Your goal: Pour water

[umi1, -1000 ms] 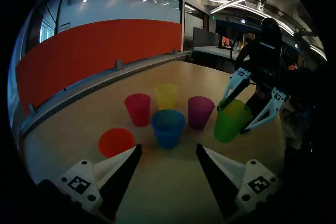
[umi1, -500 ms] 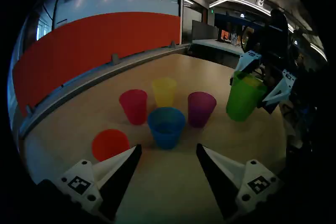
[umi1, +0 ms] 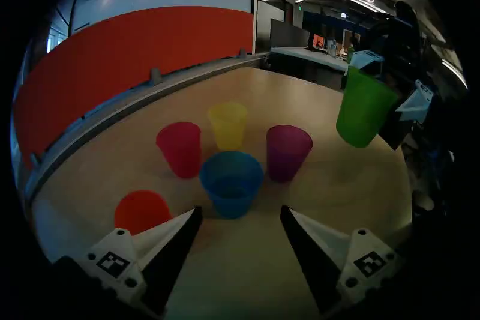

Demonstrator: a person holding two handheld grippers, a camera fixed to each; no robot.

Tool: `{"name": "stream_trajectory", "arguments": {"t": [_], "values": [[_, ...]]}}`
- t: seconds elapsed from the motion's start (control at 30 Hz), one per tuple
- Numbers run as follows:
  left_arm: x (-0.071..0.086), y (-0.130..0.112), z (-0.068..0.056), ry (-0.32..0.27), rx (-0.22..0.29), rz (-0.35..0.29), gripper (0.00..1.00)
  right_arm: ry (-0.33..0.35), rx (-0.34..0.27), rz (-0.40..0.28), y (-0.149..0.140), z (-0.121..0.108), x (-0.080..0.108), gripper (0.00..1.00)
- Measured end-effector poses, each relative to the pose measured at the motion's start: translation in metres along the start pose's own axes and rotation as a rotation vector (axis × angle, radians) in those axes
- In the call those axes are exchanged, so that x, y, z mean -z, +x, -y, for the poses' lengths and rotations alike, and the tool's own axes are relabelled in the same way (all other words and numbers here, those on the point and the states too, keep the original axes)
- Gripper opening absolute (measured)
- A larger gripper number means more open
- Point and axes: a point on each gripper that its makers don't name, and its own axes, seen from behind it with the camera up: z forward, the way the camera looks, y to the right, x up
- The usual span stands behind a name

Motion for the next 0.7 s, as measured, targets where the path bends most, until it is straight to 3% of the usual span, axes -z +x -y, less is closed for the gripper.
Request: {"name": "stream_trajectory", "arguments": {"t": [0.27, 0.7], "values": [[-0.013, 0.003, 0.004, -0.008, 0.008, 0.020, 0.97, -0.018, -0.001, -0.059, 0.016, -0.003, 0.006, 0.92], [-0.030, 0.001, 0.011, 0.009, 0.002, 0.071, 0.97, -0.034, -0.011, -0.092, 0.022, -0.013, 0.011, 0.92]]}}
